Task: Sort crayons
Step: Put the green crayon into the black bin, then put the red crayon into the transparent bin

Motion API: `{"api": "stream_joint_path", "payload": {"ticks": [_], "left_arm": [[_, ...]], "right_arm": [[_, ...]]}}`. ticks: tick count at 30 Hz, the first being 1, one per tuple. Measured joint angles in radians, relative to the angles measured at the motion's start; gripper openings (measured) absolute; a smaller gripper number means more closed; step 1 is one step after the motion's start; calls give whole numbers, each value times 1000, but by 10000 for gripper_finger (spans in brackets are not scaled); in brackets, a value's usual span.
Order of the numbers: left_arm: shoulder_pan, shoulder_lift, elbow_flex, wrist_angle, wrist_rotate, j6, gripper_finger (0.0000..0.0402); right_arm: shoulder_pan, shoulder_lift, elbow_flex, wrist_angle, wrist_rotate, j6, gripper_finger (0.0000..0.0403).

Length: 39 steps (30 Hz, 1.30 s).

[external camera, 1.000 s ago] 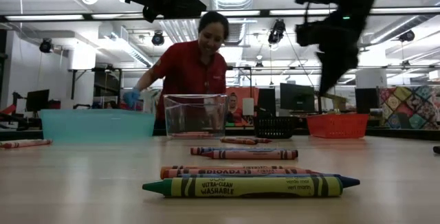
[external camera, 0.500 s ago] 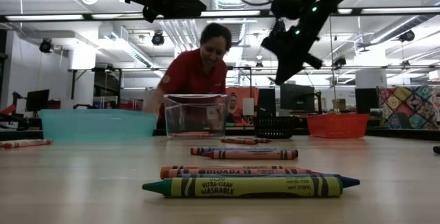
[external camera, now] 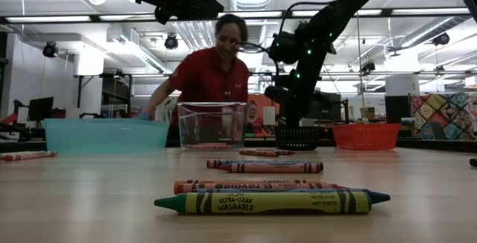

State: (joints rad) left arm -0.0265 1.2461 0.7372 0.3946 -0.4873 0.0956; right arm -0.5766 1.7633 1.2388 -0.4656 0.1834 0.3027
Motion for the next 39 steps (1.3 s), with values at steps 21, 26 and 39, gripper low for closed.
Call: {"api": "stream_joint_path", "payload": {"ticks": [21, 26, 39], "left_arm": [[0, 0, 0, 1, 0, 0, 129], [0, 0, 0, 1, 0, 0, 129], [0, 0, 0, 1, 0, 0, 129]], "right_arm": [[0, 25, 0, 1, 2, -3, 45], [0, 25, 0, 5, 2, 1, 85], [6, -28, 61, -62, 0, -27, 134]]}}
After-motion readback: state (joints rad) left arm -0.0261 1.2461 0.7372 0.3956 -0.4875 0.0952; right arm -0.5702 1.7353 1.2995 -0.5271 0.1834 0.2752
